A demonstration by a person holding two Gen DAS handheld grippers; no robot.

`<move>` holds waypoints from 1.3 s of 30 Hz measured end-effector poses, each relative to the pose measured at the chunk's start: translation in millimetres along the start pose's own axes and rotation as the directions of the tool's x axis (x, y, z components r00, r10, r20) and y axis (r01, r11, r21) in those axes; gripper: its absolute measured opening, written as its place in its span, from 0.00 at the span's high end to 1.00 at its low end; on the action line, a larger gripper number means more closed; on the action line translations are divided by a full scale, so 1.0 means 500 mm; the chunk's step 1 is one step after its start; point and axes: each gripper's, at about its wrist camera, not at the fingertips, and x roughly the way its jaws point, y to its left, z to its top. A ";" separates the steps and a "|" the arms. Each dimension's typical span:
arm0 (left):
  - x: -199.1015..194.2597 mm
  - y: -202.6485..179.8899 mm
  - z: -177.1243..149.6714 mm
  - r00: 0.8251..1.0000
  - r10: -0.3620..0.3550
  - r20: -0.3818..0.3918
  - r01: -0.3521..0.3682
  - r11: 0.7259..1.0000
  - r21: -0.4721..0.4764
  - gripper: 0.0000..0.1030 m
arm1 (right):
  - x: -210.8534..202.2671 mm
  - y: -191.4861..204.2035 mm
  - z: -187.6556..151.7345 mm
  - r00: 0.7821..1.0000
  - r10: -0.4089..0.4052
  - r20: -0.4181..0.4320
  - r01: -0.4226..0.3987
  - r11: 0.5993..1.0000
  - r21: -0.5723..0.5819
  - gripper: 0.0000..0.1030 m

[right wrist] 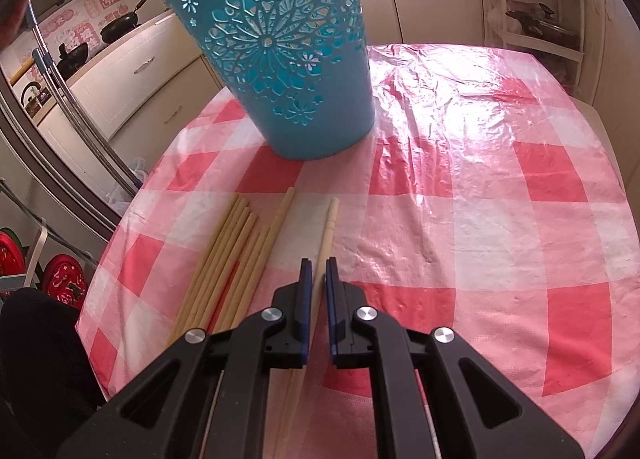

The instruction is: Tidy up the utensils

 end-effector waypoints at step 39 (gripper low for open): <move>-0.158 0.249 -0.211 0.939 0.335 -0.083 -0.328 0.941 0.082 0.23 | 0.011 0.012 0.017 0.998 -0.038 -0.057 0.036 0.999 -0.038 0.93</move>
